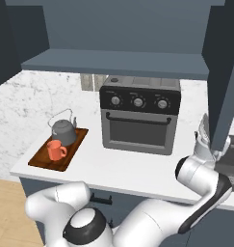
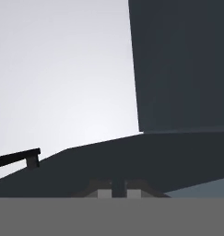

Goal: Pick the kettle from the counter and place it on the tray. Then pick the mug from the cabinet and place it on the tray. Then close the cabinet doors.

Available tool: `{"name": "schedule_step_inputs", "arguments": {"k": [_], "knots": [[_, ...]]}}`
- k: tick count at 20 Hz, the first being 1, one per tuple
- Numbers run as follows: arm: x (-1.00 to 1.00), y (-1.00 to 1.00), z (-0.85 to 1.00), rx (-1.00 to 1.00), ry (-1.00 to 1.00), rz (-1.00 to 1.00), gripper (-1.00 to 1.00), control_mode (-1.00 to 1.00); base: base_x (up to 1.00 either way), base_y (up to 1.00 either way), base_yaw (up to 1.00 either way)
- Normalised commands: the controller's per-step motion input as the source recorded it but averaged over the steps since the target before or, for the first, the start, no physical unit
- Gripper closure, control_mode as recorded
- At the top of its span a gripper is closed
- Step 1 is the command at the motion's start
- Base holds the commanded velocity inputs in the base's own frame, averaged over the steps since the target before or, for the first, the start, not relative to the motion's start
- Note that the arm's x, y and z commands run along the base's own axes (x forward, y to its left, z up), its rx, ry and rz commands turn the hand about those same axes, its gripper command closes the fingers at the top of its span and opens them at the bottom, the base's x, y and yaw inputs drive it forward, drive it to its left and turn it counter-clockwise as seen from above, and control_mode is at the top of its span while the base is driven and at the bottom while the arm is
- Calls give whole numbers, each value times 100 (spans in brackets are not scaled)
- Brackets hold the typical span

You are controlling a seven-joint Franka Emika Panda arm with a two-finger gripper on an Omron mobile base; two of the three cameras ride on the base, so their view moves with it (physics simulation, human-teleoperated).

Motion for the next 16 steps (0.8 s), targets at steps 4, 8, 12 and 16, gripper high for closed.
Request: {"name": "schedule_step_inputs", "arguments": {"k": [4,8,12,16], "knots": [[-27,0,55,-4,-4,0,100,-100,0,0,0],[-30,0,47,-7,0,0,100,-100,0,0,0],[-4,0,16,-8,9,0,100,-100,0,0,0],[4,-9,0,-2,13,0,100,-100,0,0,0]]}}
